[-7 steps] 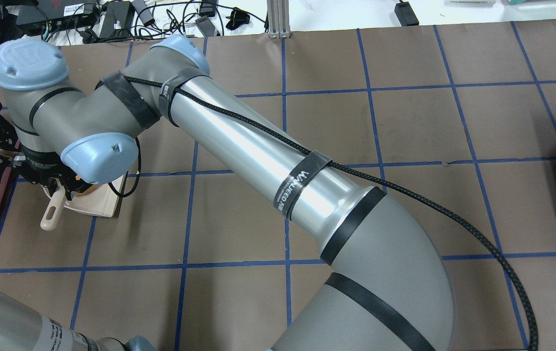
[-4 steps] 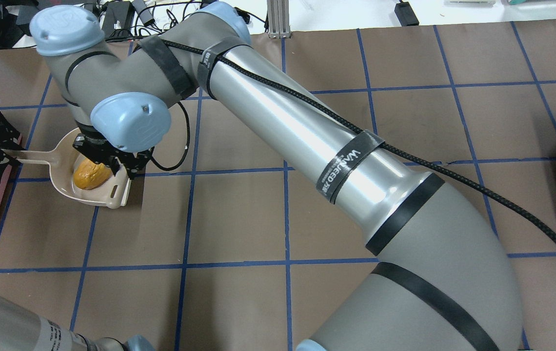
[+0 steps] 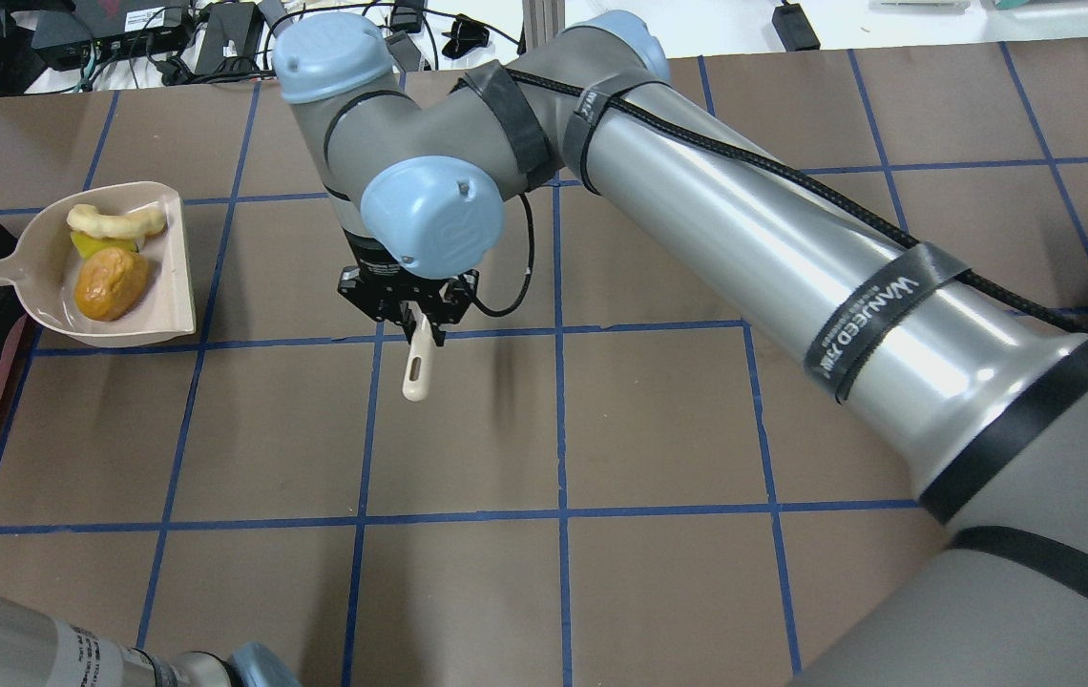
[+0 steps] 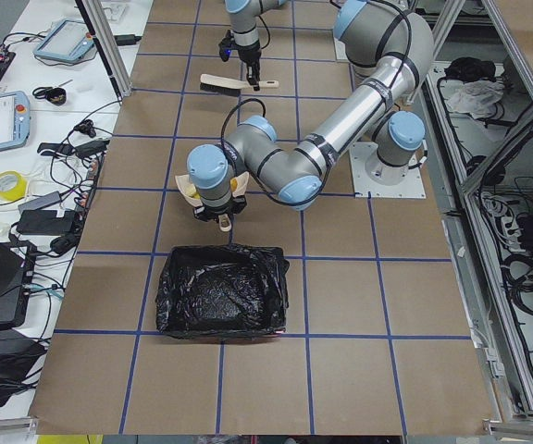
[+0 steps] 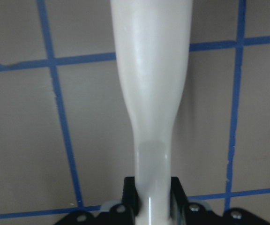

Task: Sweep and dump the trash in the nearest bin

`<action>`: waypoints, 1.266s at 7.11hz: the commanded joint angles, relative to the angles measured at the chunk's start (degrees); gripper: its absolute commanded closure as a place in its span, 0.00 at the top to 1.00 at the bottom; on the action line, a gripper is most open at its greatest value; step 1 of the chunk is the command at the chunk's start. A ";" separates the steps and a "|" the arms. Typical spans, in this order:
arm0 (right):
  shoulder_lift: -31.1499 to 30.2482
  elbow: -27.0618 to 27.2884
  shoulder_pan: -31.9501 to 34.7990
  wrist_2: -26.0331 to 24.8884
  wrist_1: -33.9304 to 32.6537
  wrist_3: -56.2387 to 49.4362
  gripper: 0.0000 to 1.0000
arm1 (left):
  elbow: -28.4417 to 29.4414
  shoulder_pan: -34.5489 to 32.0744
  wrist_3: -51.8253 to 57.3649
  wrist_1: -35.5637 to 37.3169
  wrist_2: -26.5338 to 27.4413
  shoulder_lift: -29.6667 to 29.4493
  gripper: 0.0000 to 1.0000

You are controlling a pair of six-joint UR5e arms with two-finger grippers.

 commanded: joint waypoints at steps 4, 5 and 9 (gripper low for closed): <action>-8.43 31.52 -3.60 -2.39 -20.37 -3.81 0.00 | 10.15 13.47 -1.66 -1.67 -2.23 -0.08 0.00; -9.92 33.46 -3.26 -2.22 -20.39 -3.64 0.00 | 10.25 16.28 -1.75 -1.59 -1.19 -0.69 0.00; -13.10 36.55 -0.80 -1.43 -18.99 -3.37 0.00 | 16.13 18.07 -3.33 -0.37 4.44 -3.85 0.00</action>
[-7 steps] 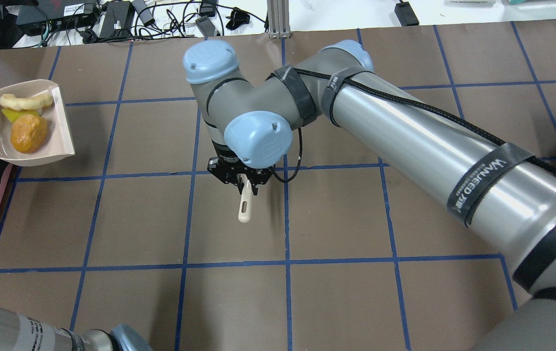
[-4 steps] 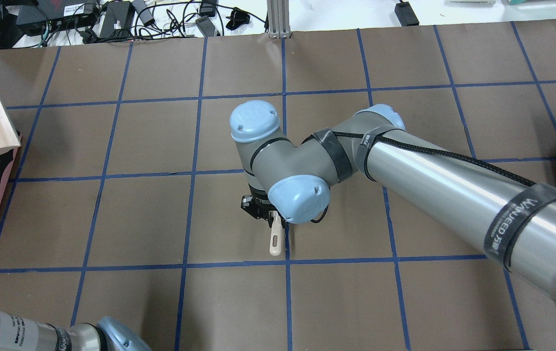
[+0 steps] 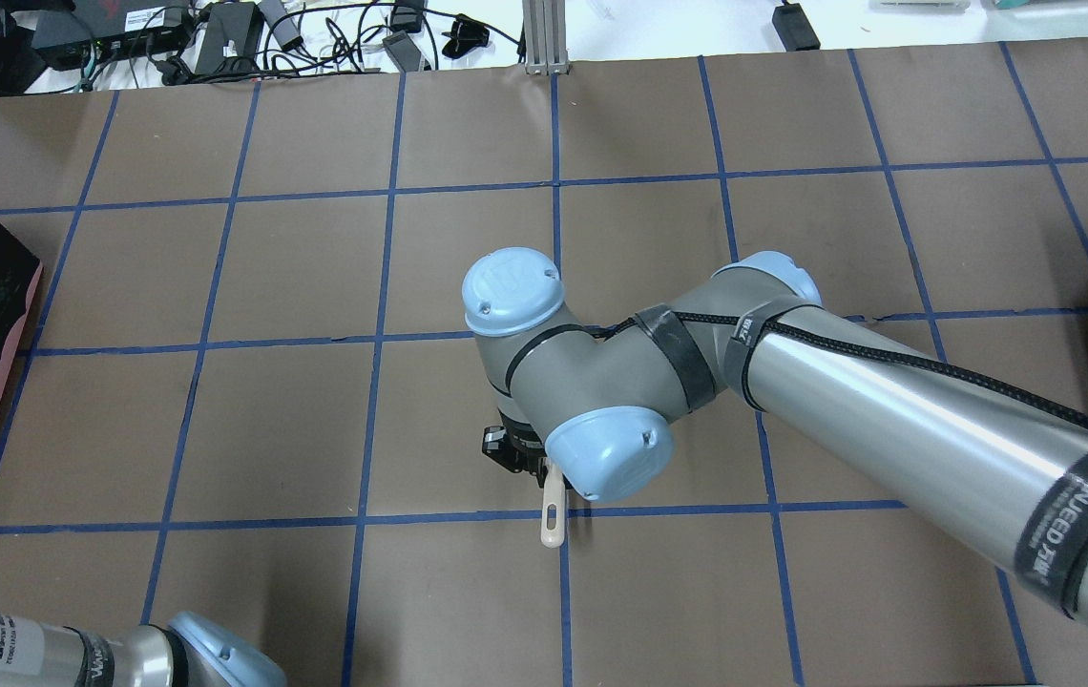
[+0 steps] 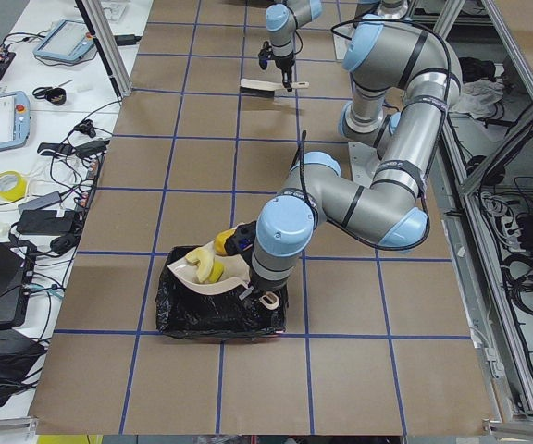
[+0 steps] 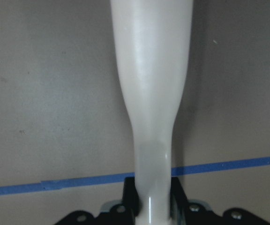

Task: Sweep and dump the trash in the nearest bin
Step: 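Tip the dustpan with left gripper to dump items into the bag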

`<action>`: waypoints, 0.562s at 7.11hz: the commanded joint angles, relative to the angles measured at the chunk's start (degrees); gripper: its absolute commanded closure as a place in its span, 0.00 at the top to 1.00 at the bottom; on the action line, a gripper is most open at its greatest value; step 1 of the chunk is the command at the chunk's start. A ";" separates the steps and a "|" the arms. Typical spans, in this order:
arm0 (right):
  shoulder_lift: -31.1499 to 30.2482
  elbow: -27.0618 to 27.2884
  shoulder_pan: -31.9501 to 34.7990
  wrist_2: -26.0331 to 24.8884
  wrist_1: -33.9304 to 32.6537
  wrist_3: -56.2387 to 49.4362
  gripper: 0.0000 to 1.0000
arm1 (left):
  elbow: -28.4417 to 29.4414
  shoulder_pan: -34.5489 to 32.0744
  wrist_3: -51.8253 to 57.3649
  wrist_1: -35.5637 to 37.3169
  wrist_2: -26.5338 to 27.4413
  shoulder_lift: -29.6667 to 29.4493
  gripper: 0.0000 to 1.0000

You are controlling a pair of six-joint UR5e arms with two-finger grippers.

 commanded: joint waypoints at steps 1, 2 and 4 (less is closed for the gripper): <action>0.23 0.95 2.38 0.24 0.37 -0.49 0.00 | 1.27 0.14 -0.38 5.73 4.01 -2.45 0.00; -0.11 0.17 2.48 0.33 4.90 -1.62 0.00 | 1.18 0.14 -0.64 7.52 4.74 -2.98 0.00; -0.99 -2.55 2.31 -0.55 12.30 -4.17 0.00 | 0.48 0.05 -0.74 12.51 7.89 -3.08 0.00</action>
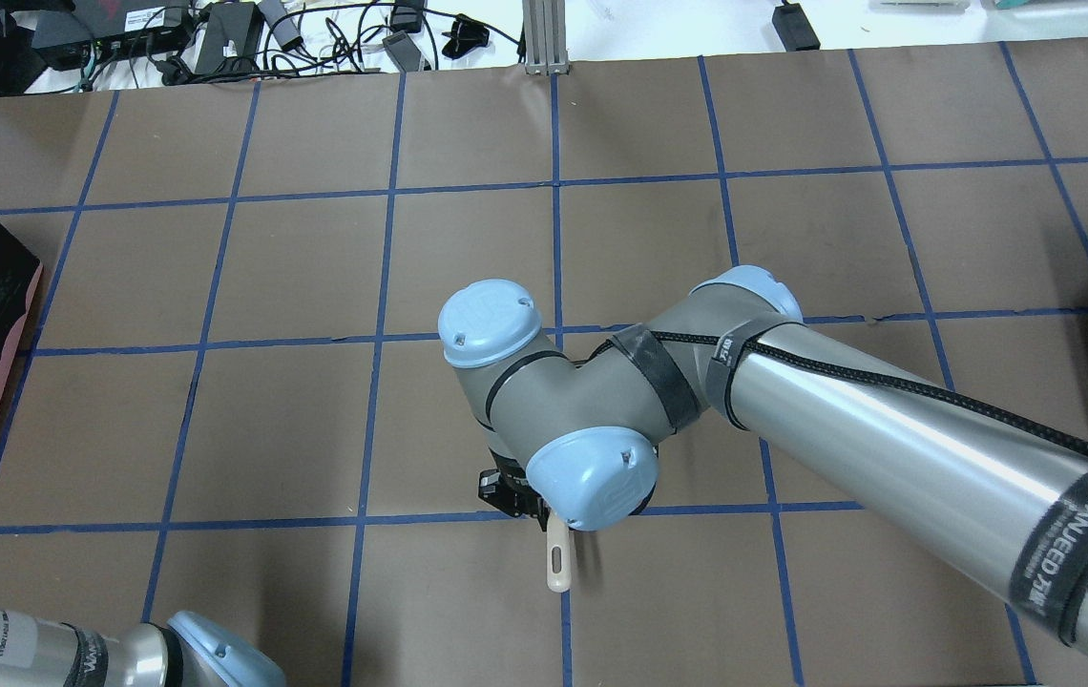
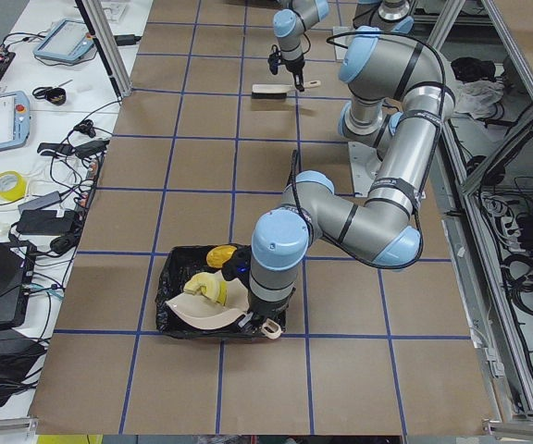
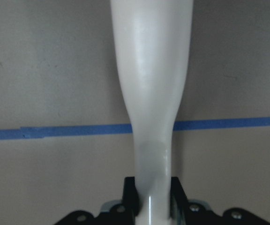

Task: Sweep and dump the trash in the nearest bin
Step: 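Tip the dustpan with left gripper to dump items into the bag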

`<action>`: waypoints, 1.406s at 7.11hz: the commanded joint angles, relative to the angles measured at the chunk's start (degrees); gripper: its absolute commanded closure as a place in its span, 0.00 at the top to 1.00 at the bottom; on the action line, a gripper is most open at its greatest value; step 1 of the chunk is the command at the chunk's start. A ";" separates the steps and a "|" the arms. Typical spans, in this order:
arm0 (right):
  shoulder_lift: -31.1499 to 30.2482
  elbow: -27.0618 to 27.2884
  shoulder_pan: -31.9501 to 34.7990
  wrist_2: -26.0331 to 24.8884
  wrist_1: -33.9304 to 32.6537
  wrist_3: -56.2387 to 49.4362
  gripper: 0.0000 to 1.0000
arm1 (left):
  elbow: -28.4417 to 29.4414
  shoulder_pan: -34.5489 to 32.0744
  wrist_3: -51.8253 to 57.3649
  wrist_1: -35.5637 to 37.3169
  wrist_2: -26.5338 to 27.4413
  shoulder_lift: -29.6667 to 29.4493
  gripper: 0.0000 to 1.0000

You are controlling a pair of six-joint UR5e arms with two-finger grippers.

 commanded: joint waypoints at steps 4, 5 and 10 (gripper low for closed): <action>0.33 -3.48 -0.31 1.07 5.56 -2.53 0.00 | -1.25 -2.61 7.06 8.84 8.37 0.81 0.00; 0.42 -3.30 -0.57 1.68 5.47 -3.49 0.00 | -1.95 -3.49 9.34 12.50 11.27 0.91 0.00; 0.33 -1.03 -0.66 1.60 5.56 -3.32 0.00 | -2.57 -15.51 8.59 7.98 11.47 8.63 0.00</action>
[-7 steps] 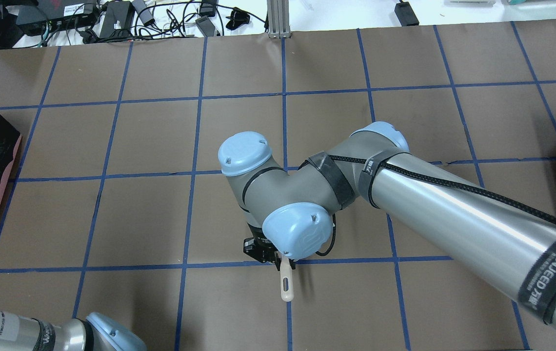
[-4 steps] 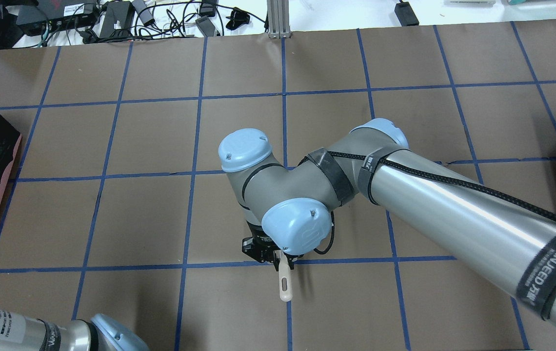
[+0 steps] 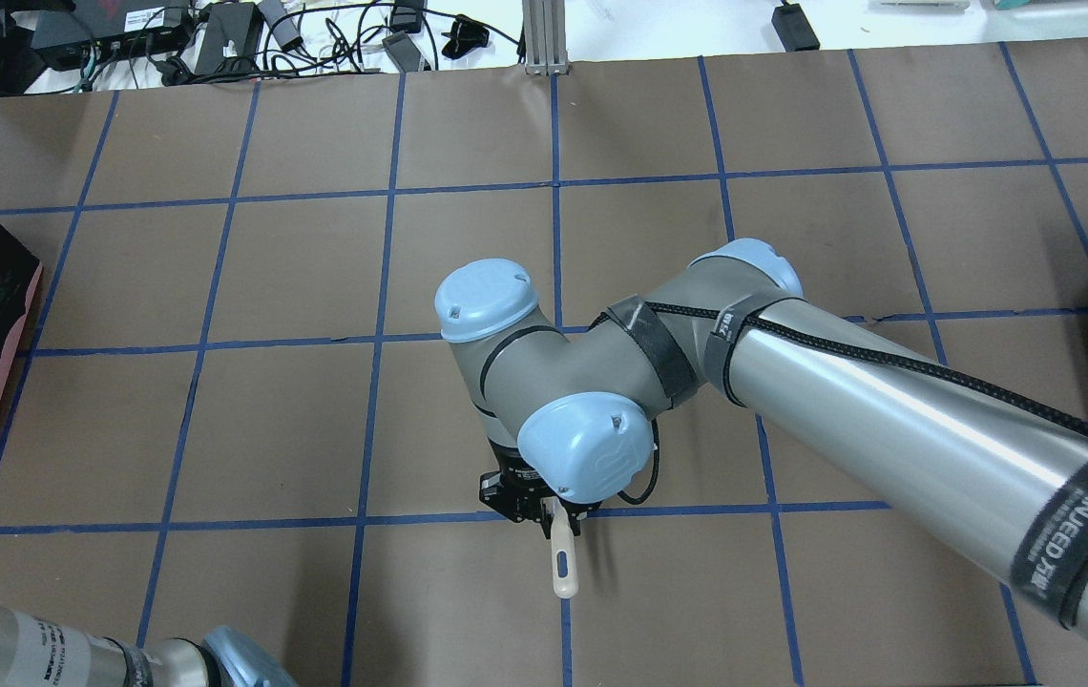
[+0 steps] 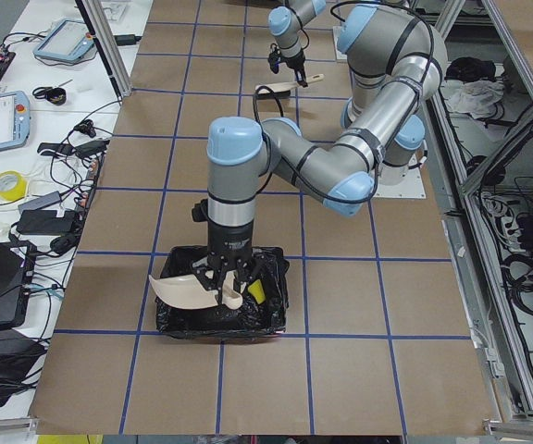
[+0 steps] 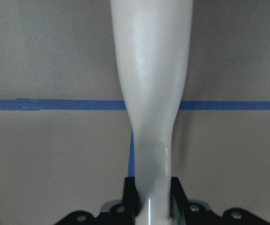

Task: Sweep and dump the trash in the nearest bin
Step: 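Tip the dustpan with left gripper to dump items into the bag, then bring empty dustpan back with left while right sets brush down and releases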

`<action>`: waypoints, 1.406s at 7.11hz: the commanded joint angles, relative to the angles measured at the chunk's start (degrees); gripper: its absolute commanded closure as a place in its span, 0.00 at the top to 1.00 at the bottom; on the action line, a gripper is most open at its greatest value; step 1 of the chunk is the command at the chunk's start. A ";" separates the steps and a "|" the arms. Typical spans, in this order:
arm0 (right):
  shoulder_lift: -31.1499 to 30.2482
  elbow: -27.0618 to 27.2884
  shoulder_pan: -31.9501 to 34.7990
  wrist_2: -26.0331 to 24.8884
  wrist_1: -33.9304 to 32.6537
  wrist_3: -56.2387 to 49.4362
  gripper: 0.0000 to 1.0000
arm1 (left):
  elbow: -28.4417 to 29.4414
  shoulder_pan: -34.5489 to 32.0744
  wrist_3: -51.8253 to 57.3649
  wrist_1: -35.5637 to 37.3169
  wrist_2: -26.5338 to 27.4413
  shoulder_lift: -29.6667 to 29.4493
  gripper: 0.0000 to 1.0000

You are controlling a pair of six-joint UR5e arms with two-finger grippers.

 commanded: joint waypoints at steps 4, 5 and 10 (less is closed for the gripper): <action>-0.12 1.08 0.17 0.03 -1.02 0.76 0.75 | -2.85 -15.46 -12.96 -7.22 -4.23 5.19 0.00; -0.03 1.08 0.17 0.03 -0.93 0.58 0.80 | -3.55 -17.92 -19.62 -10.37 -4.23 6.06 0.00; -0.56 0.29 0.08 0.02 -2.24 0.76 0.92 | -4.27 -22.41 -38.18 -21.37 -11.16 7.83 0.00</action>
